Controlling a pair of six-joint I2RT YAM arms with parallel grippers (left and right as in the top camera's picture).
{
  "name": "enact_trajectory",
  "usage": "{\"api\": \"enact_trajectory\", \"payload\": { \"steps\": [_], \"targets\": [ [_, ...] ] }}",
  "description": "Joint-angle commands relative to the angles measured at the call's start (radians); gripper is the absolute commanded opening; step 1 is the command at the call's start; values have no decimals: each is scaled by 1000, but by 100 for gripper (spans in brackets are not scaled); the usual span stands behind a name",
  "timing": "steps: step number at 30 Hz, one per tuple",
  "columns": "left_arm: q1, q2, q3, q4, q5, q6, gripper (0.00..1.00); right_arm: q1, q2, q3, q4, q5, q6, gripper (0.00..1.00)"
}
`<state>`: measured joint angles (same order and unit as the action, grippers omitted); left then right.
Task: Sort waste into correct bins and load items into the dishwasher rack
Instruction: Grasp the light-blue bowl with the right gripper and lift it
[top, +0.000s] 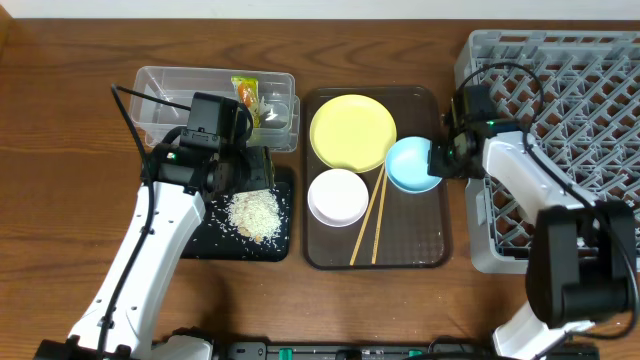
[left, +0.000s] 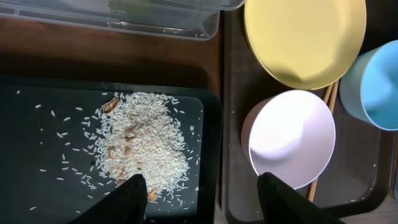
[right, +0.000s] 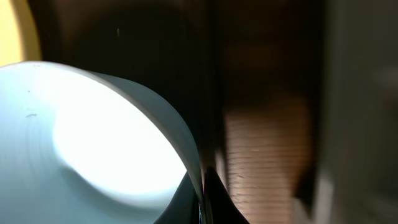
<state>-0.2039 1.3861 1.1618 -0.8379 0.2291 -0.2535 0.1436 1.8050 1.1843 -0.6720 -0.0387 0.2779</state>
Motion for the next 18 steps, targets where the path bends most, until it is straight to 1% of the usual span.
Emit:
{"api": "enact_trajectory", "payload": {
  "steps": [1, 3, 5, 7, 11, 15, 18],
  "targets": [
    [1, 0, 5, -3, -10, 16, 60, -16, -126, 53, 16, 114, -18, 1],
    [1, 0, 5, -3, -10, 16, 60, -20, -183, 64, 58, 208, -52, 1],
    [1, 0, 5, -3, -10, 16, 60, -20, -232, 64, 134, 325, -106, 1],
    [1, 0, 5, -3, -10, 16, 60, -20, -260, 64, 226, 420, -190, 1],
    [1, 0, 5, -3, -10, 16, 60, -20, -260, 64, 413, 535, -431, 1],
    [1, 0, 5, -3, -10, 16, 60, -42, -226, 64, 619, 633, -641, 1],
    [1, 0, 5, -3, -10, 16, 60, -65, -180, 64, 762, 644, -788, 1]
  ]
}}
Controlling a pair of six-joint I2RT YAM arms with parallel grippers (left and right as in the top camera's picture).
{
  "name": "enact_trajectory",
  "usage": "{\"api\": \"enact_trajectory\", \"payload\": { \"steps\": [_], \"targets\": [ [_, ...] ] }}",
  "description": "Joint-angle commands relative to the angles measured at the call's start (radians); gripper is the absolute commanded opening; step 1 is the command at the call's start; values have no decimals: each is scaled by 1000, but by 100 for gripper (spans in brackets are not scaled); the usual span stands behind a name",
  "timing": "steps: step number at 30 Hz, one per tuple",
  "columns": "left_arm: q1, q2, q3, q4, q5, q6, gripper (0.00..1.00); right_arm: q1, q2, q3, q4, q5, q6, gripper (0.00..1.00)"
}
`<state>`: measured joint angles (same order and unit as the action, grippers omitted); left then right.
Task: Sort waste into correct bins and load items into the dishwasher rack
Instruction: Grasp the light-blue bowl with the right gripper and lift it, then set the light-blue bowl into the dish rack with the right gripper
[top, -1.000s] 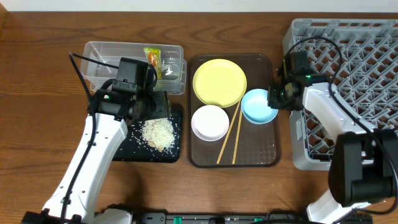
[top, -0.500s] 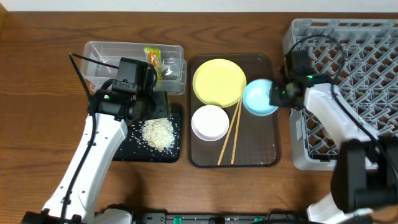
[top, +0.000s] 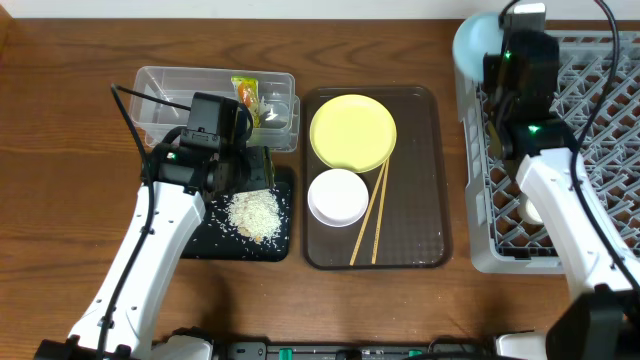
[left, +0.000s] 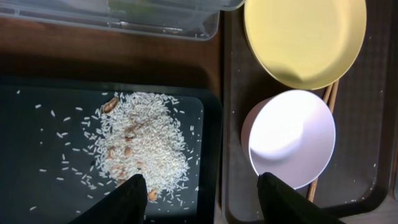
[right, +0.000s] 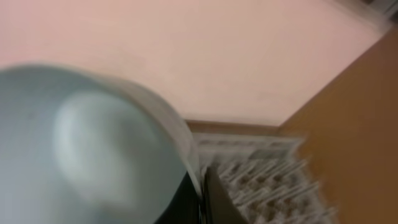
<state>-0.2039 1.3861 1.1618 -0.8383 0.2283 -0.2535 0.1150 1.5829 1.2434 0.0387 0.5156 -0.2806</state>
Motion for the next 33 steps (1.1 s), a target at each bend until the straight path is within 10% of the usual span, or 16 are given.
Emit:
{"api": "enact_trajectory", "payload": {
  "steps": [1, 15, 33],
  "targets": [
    [1, 0, 5, -3, -9, 16, 60, -47, 62, 5, 96, 90, -274, 1],
    [1, 0, 5, -3, -9, 16, 60, -147, 374, 5, 439, 195, -409, 1],
    [1, 0, 5, -3, -9, 16, 60, -6, 368, 5, 153, 369, -74, 1]
  ]
}}
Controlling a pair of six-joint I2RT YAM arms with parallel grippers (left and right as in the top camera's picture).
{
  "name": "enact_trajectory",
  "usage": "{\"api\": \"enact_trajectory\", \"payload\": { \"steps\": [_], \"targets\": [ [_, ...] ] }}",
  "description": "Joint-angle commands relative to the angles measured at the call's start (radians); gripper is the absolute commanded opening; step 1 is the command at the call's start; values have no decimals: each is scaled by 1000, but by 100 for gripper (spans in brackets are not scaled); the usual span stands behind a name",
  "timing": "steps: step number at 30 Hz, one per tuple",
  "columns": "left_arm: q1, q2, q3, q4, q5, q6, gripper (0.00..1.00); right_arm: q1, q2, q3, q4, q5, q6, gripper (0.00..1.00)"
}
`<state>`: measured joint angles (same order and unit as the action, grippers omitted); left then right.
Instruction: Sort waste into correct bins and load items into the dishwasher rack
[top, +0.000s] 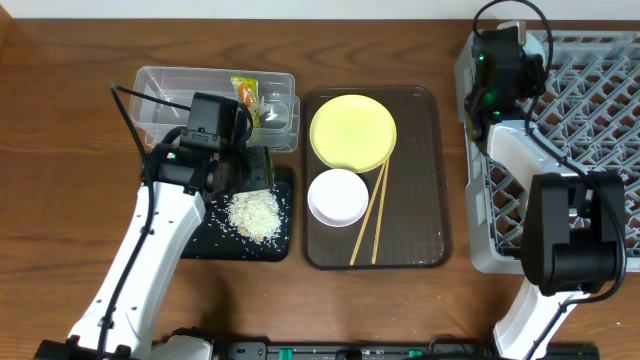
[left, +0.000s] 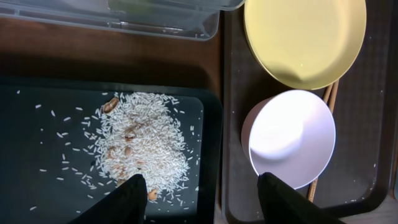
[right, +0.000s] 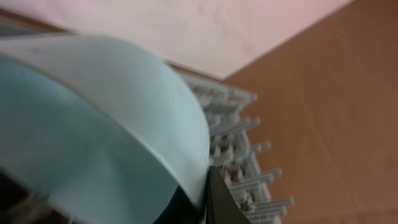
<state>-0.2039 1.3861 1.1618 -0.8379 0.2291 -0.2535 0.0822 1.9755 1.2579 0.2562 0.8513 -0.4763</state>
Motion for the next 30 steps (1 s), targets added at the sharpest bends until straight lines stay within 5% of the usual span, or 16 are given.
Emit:
{"api": "enact_trajectory", "payload": {
  "steps": [1, 5, 10, 16, 19, 22, 30],
  "targets": [
    [1, 0, 5, -3, -10, 16, 60, 34, -41, -10, -104, 24, 163, 1],
    [1, 0, 5, -3, -10, 16, 61, 58, -129, -10, -307, -128, 308, 11],
    [1, 0, 5, -3, -10, 16, 61, 69, -266, -10, -566, -472, 414, 59],
    [1, 0, 5, -26, -32, 12, 61, 112, -369, -10, -753, -936, 552, 63],
    [1, 0, 5, -74, -177, -91, 61, 148, -364, -11, -824, -1101, 575, 64],
    [6, 0, 5, -123, -289, -183, 61, 205, -338, -14, -903, -1157, 576, 64],
    [14, 0, 5, -135, -293, -194, 66, 358, -205, -16, -1010, -1155, 577, 54]
  ]
}}
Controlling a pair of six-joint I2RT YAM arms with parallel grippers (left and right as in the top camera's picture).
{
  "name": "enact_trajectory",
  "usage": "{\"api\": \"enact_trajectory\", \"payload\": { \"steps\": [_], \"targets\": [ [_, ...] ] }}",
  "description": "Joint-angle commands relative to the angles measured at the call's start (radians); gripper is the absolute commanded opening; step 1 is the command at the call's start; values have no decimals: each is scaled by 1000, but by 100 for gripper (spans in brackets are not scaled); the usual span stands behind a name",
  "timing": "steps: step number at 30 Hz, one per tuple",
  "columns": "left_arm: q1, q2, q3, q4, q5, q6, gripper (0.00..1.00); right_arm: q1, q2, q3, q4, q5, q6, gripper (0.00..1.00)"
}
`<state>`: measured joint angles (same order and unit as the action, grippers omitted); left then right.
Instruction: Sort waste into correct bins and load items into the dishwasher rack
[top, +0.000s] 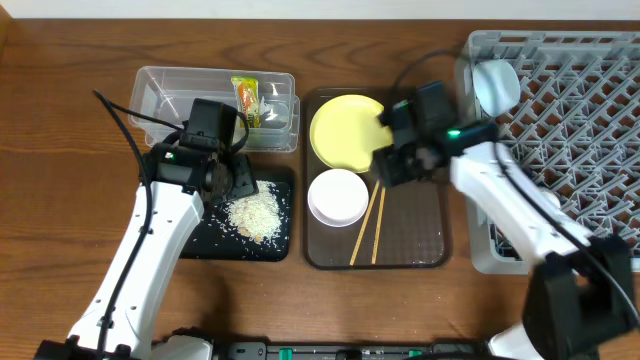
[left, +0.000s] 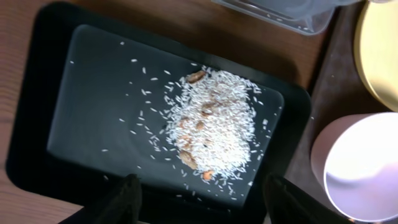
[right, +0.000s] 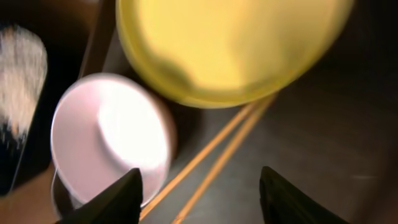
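Observation:
The light blue bowl (top: 495, 85) rests in the far left corner of the grey dishwasher rack (top: 570, 120). My right gripper (top: 392, 165) (right: 202, 199) hangs open and empty over the brown tray (top: 410, 245), above the wooden chopsticks (right: 217, 155) (top: 370, 225), between the yellow plate (right: 230, 43) (top: 345, 130) and the white bowl (right: 112, 137) (top: 337, 197). My left gripper (top: 240, 180) (left: 202, 205) is open over the black tray (left: 74, 143) (top: 215, 240), near the pile of rice (left: 214, 124) (top: 253, 212).
A clear plastic bin (top: 180, 90) at the back left holds a yellow-green wrapper (top: 245, 97). The black tray lies between that bin and the table's front. The rack fills the right side of the wooden table.
My right gripper let go of the blue bowl, which now sits in the rack's corner, and stands open over the brown tray. My left gripper has shifted left over the black tray.
My right gripper was shut on the blue bowl's rim on the brown tray. Then it held the bowl high over the rack's far left corner, then lower at the rack. Now the bowl is in the rack and the gripper is over the chopsticks. My left gripper stayed open throughout.

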<state>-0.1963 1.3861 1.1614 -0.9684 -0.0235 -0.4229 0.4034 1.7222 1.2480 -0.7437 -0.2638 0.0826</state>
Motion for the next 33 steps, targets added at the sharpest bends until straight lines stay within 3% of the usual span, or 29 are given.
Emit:
{"api": "enact_trajectory", "payload": {
  "steps": [1, 4, 8, 9, 18, 23, 33],
  "targets": [
    [6, 0, 6, -4, -41, -24, 66, 48, 67, -6, -13, -40, 22, 52],
    [6, 0, 6, -10, -41, -24, 66, 78, 127, -6, -8, -39, 56, 46],
    [6, 0, 6, -18, -41, -24, 67, 93, 173, -6, 14, -24, 81, 3],
    [6, 0, 6, -18, -41, -24, 67, 93, 172, -6, 23, -11, 85, 1],
    [6, 0, 6, -18, -41, -24, 67, -16, 11, 89, 19, 221, 89, 1],
    [6, 0, 6, -17, -41, -24, 67, -134, -137, 107, 123, 620, 80, 1],
    [6, 0, 6, -2, -41, -25, 67, -369, -156, 106, 493, 1040, -220, 1]
  ]
}}
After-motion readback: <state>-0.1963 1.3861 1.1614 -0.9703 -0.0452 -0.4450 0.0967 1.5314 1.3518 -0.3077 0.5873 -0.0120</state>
